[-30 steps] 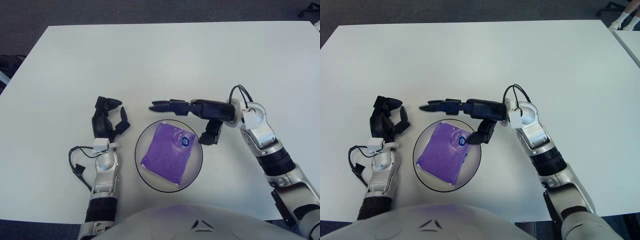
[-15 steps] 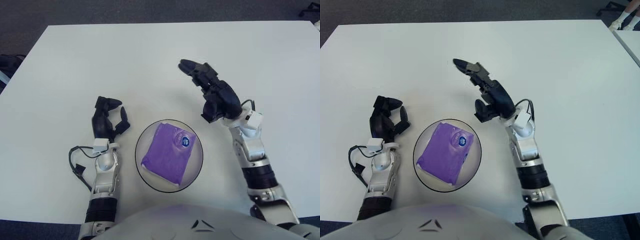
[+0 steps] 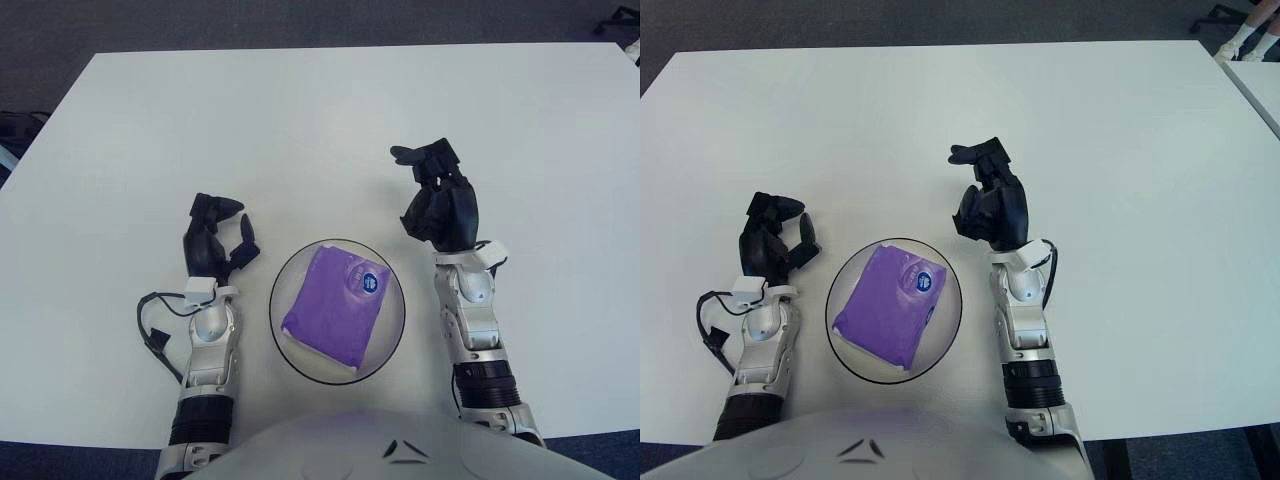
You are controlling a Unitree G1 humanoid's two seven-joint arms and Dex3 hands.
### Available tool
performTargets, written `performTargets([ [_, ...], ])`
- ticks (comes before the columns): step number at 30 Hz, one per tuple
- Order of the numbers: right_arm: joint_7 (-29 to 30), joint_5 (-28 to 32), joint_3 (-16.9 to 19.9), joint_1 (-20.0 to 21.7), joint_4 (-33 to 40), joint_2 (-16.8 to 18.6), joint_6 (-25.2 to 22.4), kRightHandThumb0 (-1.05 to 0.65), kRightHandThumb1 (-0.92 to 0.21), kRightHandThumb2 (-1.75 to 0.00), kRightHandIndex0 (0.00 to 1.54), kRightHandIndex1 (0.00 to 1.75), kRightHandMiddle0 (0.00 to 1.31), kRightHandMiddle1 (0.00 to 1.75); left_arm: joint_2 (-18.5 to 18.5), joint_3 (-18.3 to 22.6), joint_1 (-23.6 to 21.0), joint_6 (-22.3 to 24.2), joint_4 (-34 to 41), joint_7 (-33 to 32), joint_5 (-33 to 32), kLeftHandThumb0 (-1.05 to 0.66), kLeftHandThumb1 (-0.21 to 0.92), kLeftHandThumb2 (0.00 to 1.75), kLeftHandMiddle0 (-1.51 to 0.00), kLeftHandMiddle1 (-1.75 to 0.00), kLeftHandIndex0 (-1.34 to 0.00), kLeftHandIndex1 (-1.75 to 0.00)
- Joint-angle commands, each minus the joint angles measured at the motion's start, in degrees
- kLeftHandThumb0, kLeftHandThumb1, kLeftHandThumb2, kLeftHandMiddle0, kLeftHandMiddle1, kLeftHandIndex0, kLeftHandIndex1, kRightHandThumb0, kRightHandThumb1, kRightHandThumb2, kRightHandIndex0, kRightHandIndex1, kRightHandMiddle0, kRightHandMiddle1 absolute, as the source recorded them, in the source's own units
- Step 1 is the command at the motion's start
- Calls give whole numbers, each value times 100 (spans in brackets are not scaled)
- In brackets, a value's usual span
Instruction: Put the tissue paper into the plate.
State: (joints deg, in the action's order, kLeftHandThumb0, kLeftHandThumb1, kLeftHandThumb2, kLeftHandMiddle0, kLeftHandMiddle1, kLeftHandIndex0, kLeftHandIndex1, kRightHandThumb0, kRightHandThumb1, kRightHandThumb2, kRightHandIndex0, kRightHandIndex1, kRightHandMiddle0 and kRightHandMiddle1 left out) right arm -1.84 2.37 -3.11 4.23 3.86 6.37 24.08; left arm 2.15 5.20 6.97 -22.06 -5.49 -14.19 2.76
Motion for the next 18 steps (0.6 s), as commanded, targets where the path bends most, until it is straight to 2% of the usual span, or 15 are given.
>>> performTargets([
  [1,348,-188,135,-135,-70,126,-114,-41,-55,-104,65,128,43,174,13,-3,456,64,-782,-6,150,-42,52,107,-75,-175,-45,-175],
  [8,918,-298,231,-232,-272,291,-174,-41,-56,-101,68,135,42,175,14,-10,435,55,-815,-18,166,-42,53,106,-76,-175,-45,-175],
  [18,1680,-497,232,-354,-562,444,-344,-42,-53,-105,74,157,45,175,31,-20,436,85,-804,5,139,-42,53,107,-76,-175,-45,-175],
])
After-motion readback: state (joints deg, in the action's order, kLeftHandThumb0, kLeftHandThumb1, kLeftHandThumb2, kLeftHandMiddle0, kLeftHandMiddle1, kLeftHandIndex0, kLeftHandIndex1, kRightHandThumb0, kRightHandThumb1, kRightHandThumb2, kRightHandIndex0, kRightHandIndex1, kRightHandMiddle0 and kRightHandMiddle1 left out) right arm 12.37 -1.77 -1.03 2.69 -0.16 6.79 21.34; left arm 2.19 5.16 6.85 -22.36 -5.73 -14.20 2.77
